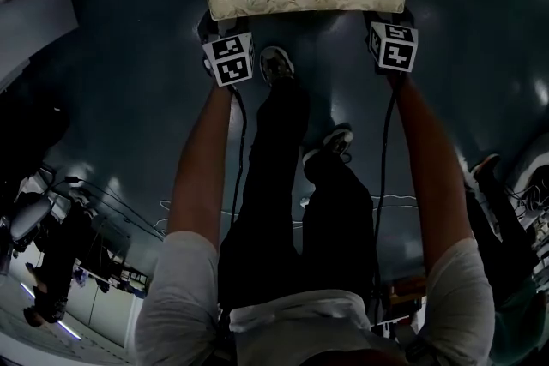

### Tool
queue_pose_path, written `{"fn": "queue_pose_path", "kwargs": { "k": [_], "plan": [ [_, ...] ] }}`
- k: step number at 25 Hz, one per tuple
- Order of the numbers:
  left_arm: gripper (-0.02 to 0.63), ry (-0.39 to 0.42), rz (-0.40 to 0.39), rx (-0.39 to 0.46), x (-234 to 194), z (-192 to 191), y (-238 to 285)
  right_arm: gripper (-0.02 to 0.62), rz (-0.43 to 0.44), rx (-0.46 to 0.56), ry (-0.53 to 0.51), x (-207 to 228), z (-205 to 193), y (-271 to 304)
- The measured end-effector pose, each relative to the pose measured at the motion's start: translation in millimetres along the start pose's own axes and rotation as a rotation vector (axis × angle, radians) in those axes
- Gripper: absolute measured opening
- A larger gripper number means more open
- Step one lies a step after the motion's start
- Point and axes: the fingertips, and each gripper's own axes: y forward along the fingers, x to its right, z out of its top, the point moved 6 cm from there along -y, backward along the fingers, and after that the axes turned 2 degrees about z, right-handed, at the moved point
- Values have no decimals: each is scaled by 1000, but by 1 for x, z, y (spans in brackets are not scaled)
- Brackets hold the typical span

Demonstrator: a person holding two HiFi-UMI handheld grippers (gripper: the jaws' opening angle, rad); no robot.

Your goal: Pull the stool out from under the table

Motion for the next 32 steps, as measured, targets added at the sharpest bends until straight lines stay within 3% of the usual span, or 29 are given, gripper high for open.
{"fn": "queue_pose_path", "kwargs": {
  "k": [32],
  "plan": [
    [235, -40, 16, -66, 6, -2, 0, 250, 21, -83, -26, 7, 9, 3]
  ]
}}
